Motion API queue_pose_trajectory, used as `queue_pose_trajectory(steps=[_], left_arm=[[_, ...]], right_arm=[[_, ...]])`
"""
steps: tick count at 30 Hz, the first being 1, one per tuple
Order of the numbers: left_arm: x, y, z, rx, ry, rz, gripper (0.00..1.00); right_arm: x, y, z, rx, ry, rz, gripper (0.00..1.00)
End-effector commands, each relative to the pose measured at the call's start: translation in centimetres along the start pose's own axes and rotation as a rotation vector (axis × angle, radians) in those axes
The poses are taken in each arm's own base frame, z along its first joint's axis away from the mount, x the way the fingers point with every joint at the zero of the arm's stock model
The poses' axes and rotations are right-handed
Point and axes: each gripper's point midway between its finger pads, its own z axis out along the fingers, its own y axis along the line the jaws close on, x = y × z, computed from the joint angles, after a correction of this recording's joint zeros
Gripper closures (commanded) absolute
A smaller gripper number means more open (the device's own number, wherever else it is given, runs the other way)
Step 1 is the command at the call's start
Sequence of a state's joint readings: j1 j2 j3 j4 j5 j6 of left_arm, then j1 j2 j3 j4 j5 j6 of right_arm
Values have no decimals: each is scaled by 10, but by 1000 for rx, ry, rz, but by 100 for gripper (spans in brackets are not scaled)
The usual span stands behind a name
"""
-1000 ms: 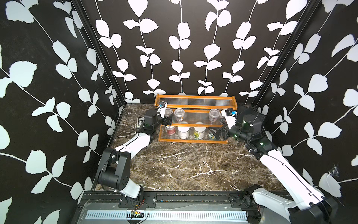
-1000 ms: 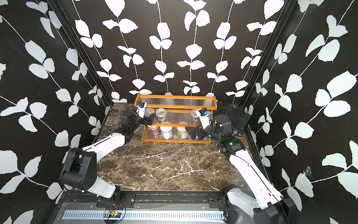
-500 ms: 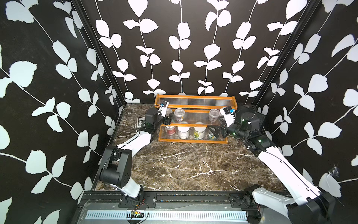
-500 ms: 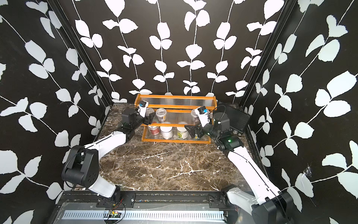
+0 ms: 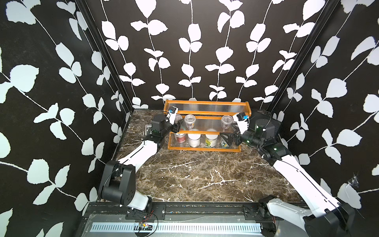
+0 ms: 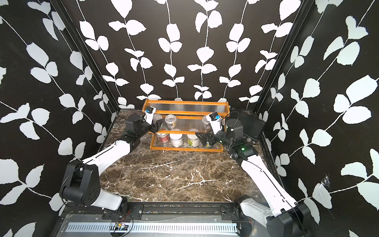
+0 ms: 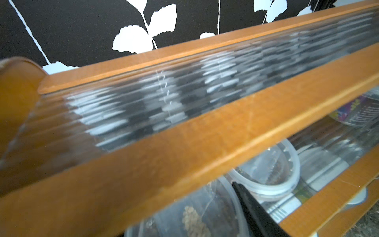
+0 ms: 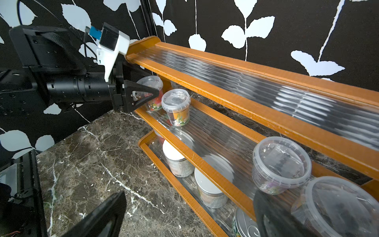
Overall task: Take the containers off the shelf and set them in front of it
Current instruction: 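Pick up a container from the shelf, then place the container at the center of the board.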
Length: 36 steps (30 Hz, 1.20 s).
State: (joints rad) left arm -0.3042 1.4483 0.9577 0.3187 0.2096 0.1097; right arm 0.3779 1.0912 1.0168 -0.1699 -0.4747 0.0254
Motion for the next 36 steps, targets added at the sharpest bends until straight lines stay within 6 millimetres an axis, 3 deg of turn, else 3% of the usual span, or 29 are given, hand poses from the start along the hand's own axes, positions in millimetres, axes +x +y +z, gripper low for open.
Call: queue_pose_trajectory(steps=[1, 6, 11, 19, 23, 28, 33, 36], left_arm=[[-11, -10, -25, 31, -19, 10, 36], [-8, -30, -54, 57, 11, 18, 37], [8, -60, -88, 57, 63, 22, 37], [62, -90, -129, -12, 166, -15, 38], [93, -105, -136, -25, 215, -8, 39], [132, -111, -129, -20, 261, -55, 39], [161, -114, -119, -26, 305, -62, 38], [167, -115, -113, -33, 306, -58, 38]], right_arm=[[-19, 4, -10, 11, -54, -49, 0], [-15, 6, -12, 5, -45, -51, 0], [-8, 10, -14, -9, -25, -58, 0], [-1, 15, -13, -40, -36, -60, 0], [3, 22, -12, -82, -36, -58, 0], [17, 36, -9, -146, -7, -50, 0], [35, 55, -3, -194, 41, -45, 0], [44, 62, 0, -204, 65, -46, 0]])
